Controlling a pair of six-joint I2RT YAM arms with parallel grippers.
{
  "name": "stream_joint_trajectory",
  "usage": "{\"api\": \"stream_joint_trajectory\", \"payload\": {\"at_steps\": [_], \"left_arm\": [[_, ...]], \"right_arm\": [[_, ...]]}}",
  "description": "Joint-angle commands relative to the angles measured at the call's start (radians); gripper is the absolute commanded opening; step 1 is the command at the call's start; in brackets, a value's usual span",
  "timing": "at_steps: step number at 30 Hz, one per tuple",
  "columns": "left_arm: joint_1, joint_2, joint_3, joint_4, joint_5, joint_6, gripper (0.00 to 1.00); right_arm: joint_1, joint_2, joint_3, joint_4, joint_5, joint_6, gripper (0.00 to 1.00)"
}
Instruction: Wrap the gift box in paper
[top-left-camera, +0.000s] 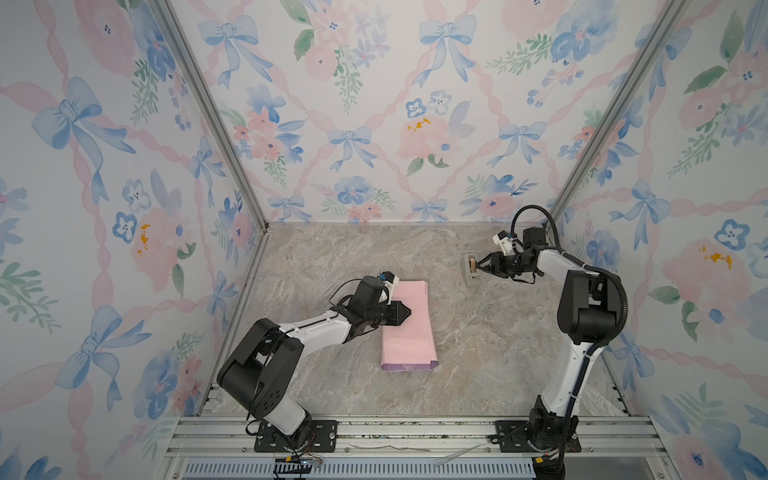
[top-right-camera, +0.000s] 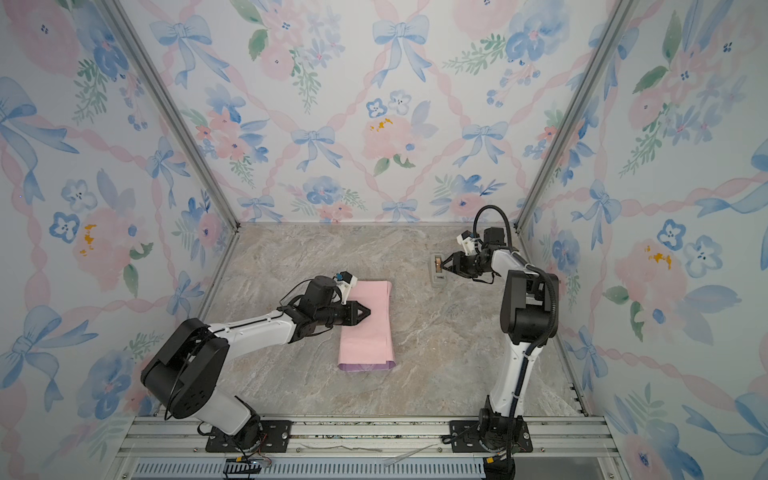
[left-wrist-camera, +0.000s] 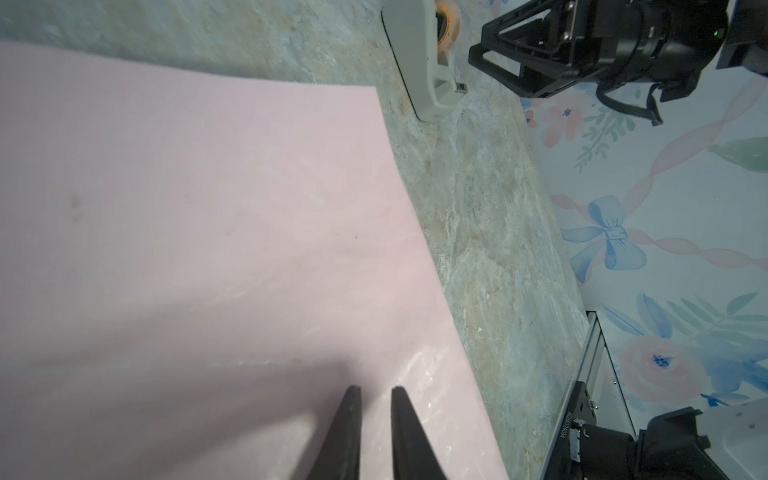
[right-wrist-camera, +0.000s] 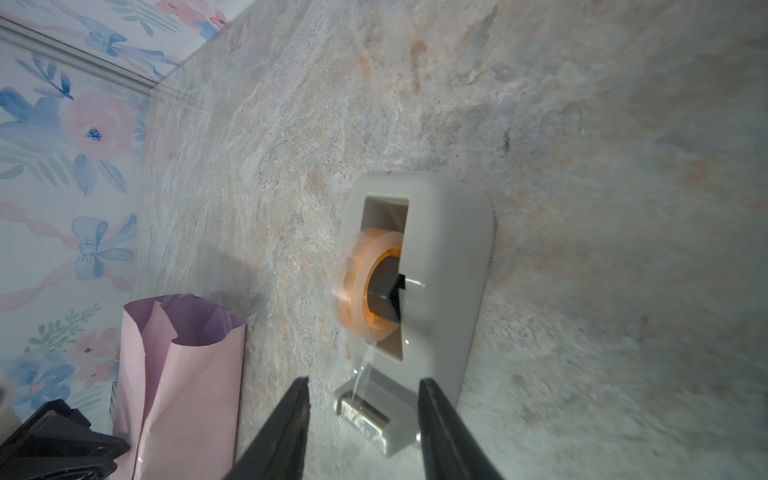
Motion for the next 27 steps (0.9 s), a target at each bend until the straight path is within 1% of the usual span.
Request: {"api": "stream_joint_trajectory", "payload": {"at_steps": [1,6,18,27], "left_arm": [[0.006,0.0,-0.001,-0.068,-0.013,0.0,0.18],[0.013,0.008,0.006,-0.069,-0.011,0.001,0.18],[0.015,0.018,0.009,-0.07,-0.004,0.003,0.18],[0.015,0.024,0.016,-0.066,-0.003,0.004,0.17]], "right_arm": [[-0.004,0.036,0.048,-0.031,-0.088,-0.031,0.44],[-0.004,0.068,0.063,-0.045,-0.1,-0.037,0.43],[0.001,0.11,0.089,-0.182,-0.107,-0.131,0.42],[0.006,0.161,0.136,-0.241,-0.165,-0.155,0.4]]}}
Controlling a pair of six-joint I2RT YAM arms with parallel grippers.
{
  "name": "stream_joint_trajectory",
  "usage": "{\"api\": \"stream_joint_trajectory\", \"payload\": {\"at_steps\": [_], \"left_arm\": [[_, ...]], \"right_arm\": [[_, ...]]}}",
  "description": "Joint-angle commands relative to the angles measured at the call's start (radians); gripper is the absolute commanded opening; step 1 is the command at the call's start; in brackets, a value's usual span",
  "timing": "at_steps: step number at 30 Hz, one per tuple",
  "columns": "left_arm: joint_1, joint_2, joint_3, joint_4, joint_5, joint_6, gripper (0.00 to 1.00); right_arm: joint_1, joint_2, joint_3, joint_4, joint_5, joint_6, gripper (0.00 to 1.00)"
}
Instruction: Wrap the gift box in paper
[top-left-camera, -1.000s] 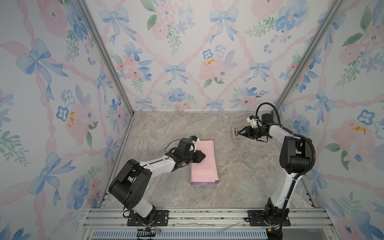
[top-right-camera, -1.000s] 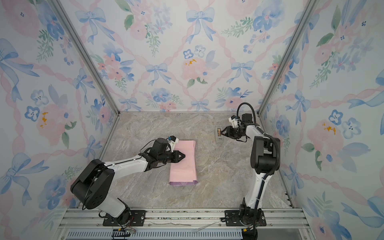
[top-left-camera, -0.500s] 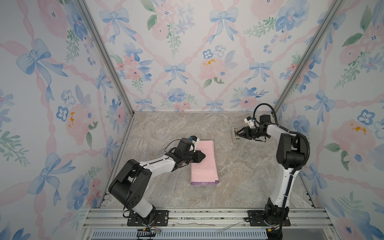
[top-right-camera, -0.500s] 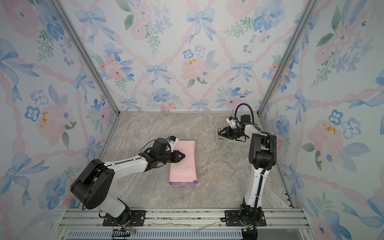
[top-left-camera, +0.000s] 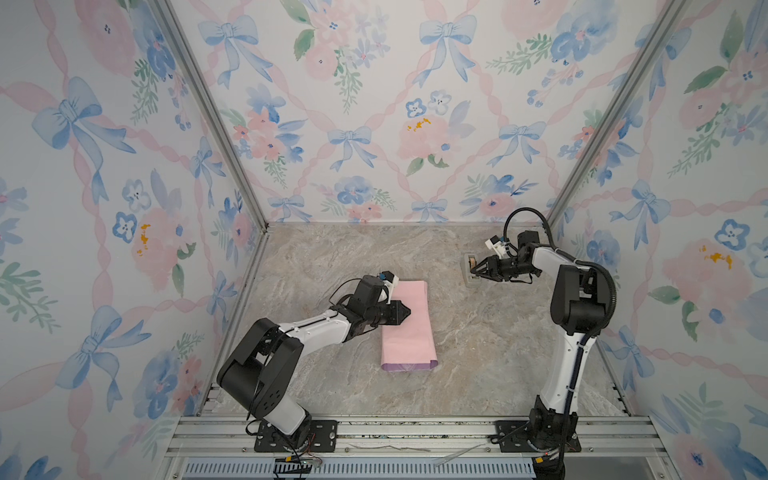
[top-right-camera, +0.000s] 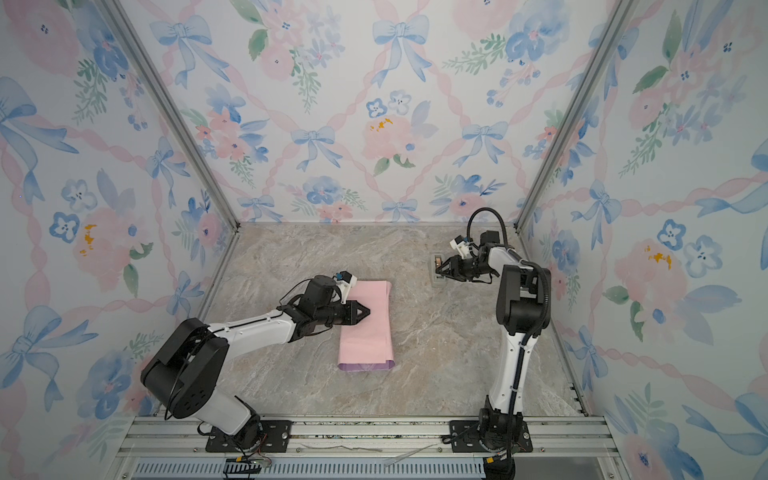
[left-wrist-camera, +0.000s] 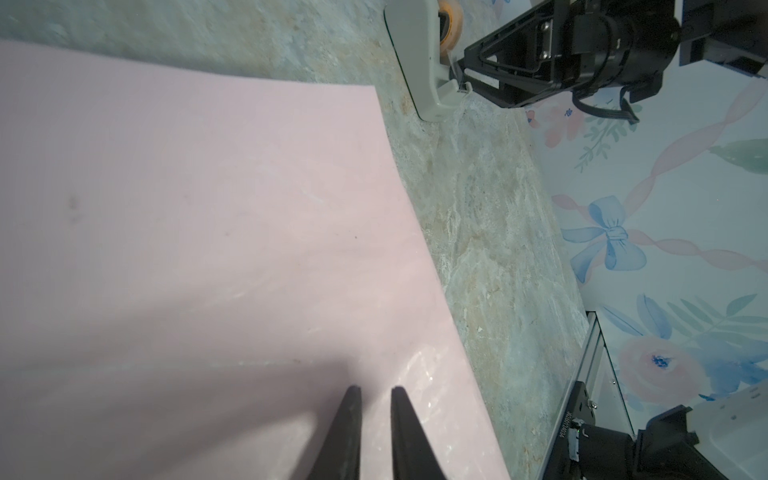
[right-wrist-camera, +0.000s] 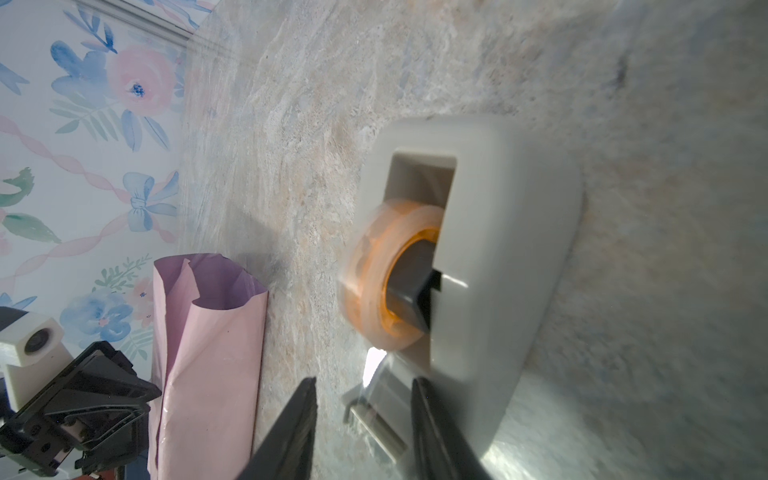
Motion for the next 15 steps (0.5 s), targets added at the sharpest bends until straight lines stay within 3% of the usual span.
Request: {"api": "stream_joint_trajectory", "payload": {"at_steps": [1,15], "left_arm": [[0.009,0.025,0.01,-0.055,-0.005,0.004,0.18],[0.008,0.031,0.013,-0.053,-0.005,0.007,0.17]], "right_arm": [[0.007,0.046,0.031,-0.07,-0.042,-0.029,0.4],[0.009,0.095,0.078,-0.131,-0.066,-0.054,0.37]]}}
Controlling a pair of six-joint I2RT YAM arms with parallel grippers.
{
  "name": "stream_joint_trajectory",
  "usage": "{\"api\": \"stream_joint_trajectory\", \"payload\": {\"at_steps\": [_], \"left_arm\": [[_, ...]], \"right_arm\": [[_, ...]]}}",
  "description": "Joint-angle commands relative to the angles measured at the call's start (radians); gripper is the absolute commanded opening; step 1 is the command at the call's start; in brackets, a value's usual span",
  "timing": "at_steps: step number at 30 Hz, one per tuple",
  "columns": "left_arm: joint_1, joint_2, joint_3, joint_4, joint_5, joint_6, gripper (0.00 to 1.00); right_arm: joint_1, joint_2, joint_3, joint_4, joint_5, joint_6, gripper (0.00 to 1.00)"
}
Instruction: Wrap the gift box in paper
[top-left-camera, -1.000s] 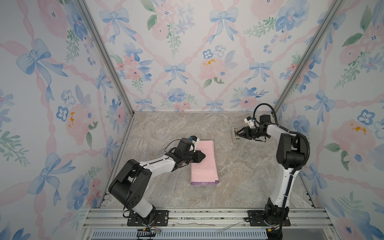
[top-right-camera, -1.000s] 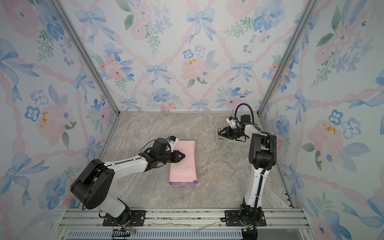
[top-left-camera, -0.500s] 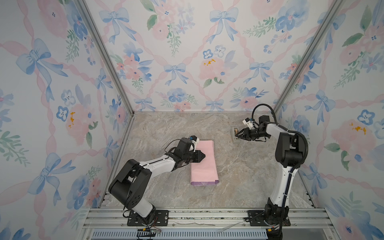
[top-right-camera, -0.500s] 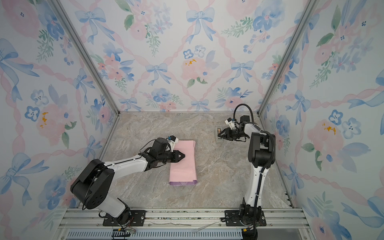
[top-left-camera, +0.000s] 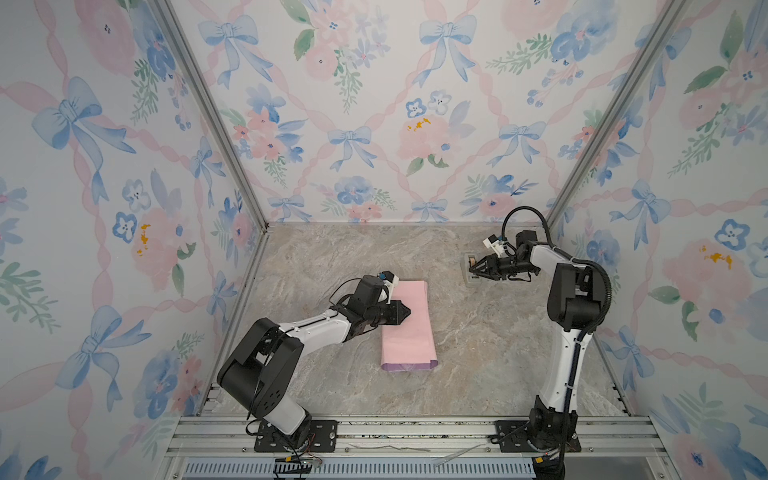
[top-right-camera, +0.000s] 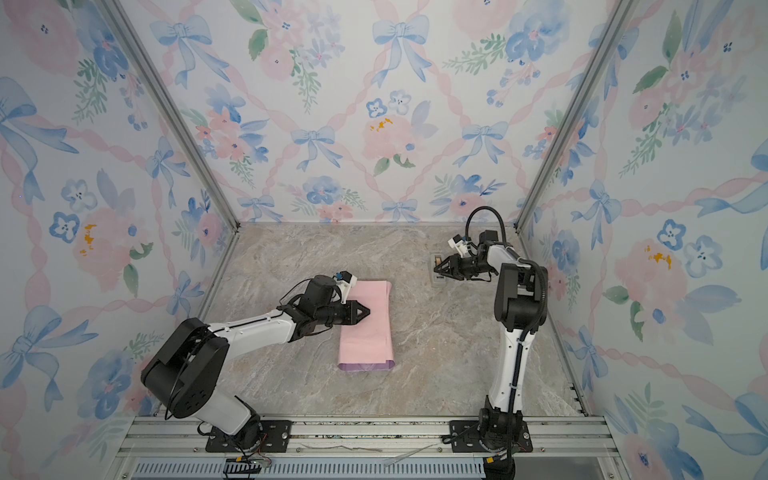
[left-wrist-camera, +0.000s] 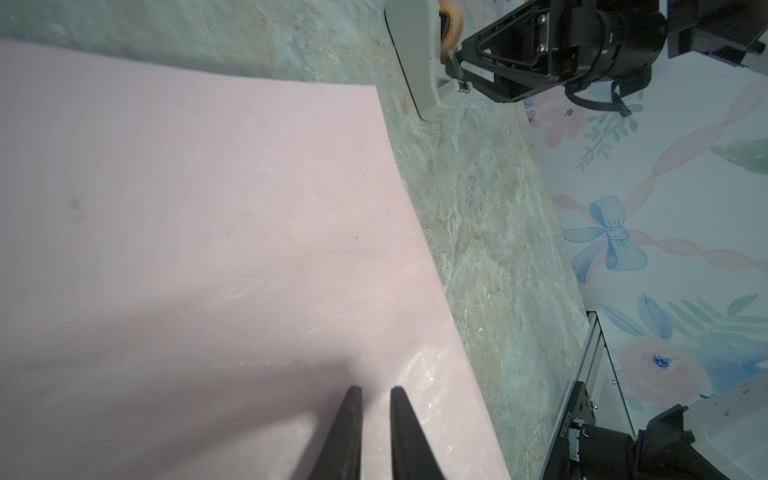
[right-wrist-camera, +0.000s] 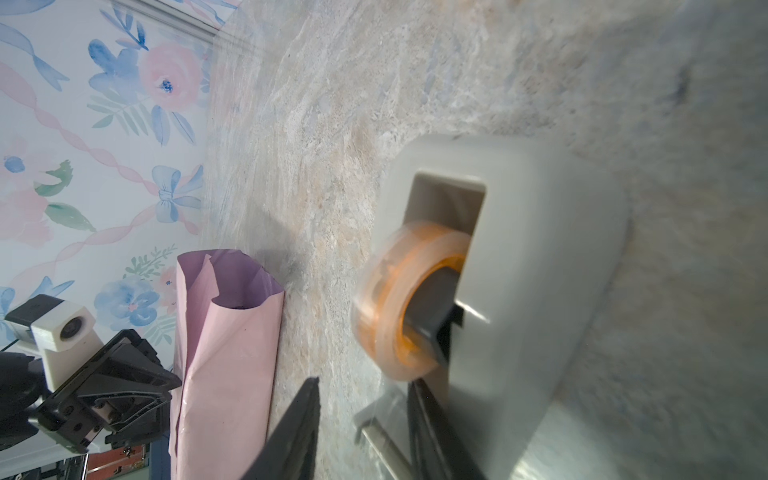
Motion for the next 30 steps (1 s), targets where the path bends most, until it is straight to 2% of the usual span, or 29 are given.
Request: {"api": "stream_joint_trajectory", "payload": {"at_steps": [1,13,30], "left_arm": [[0.008,0.028,0.009,-0.052,-0.005,0.007,0.17],[0.008,0.031,0.012,-0.048,-0.005,0.006,0.17],[0.009,0.025,0.013,-0.048,-0.008,0.006,0.17]], "right_arm": [[0.006,0.039,0.004,-0.061,-0.004,-0.012,0.37],[0.003,0.046,0.002,-0.039,-0.027,0.007,0.28],[-0.001,0.023,0.004,-0.048,-0.07,0.012,0.08]]}}
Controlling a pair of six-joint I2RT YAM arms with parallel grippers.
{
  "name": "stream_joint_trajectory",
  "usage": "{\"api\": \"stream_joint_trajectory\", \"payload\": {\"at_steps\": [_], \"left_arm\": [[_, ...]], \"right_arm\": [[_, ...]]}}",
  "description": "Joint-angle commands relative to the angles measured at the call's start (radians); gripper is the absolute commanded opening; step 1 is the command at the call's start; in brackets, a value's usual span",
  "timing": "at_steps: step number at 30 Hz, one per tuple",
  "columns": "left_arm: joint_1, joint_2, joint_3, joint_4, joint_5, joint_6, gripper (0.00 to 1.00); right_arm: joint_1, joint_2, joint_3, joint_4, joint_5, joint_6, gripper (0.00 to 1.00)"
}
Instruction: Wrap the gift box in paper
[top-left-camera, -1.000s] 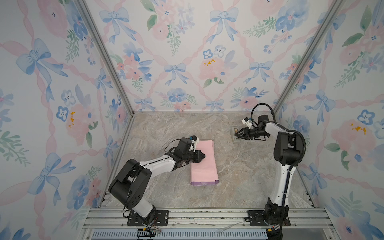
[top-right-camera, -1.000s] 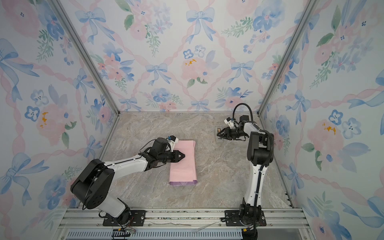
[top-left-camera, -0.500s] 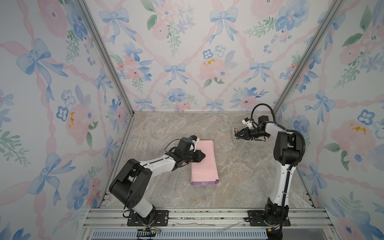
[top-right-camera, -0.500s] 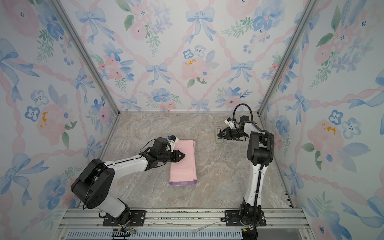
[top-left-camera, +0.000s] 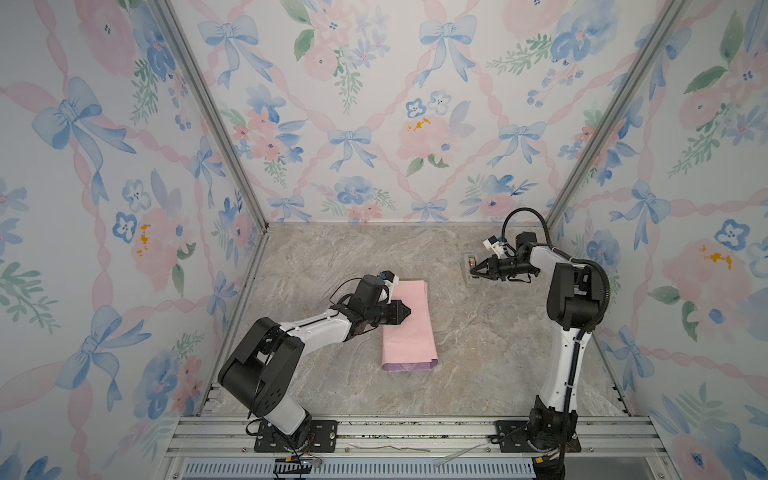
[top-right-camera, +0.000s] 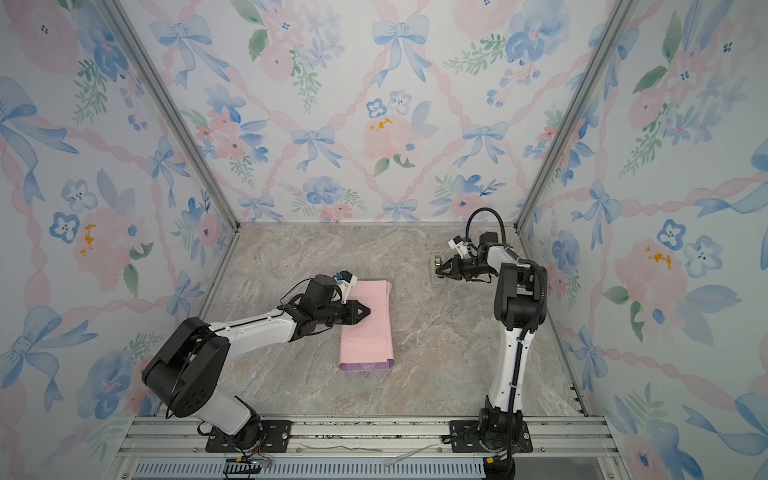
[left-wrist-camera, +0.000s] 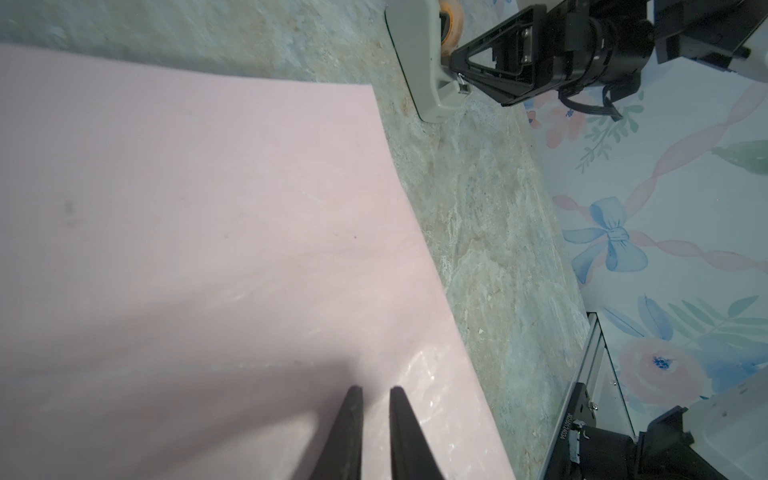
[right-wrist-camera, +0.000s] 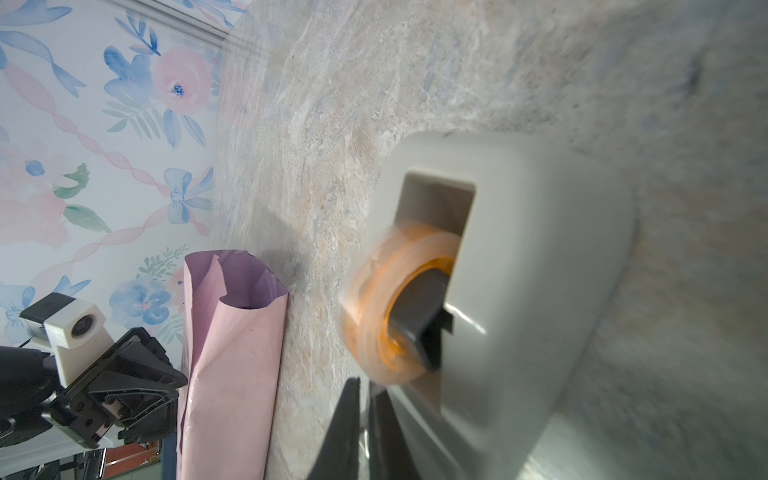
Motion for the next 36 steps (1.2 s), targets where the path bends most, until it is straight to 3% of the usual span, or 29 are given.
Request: {"api": "stream_joint_trajectory", "payload": {"at_steps": [1,7,15,23,29,36], "left_arm": [[0.009,0.017,0.007,-0.049,-0.009,0.007,0.17],[0.008,0.011,0.007,-0.055,-0.012,0.009,0.17],[0.008,0.004,0.005,-0.06,-0.013,0.01,0.17],[0.009,0.0,0.003,-0.061,-0.015,0.01,0.16],[0.009,-0.005,0.002,-0.062,-0.019,0.01,0.16],[0.008,-0.001,0.003,-0.061,-0.018,0.01,0.16]], "right_arm": [[0.004,-0.001,0.0,-0.051,-0.043,0.01,0.07],[-0.007,-0.07,-0.059,0.035,-0.062,0.105,0.0],[-0.021,-0.11,-0.107,0.07,-0.075,0.234,0.0],[-0.021,-0.125,-0.139,0.088,-0.123,0.297,0.0],[-0.022,-0.153,-0.165,0.115,-0.124,0.358,0.0],[-0.021,-0.195,-0.228,0.089,-0.079,0.347,0.0]]}}
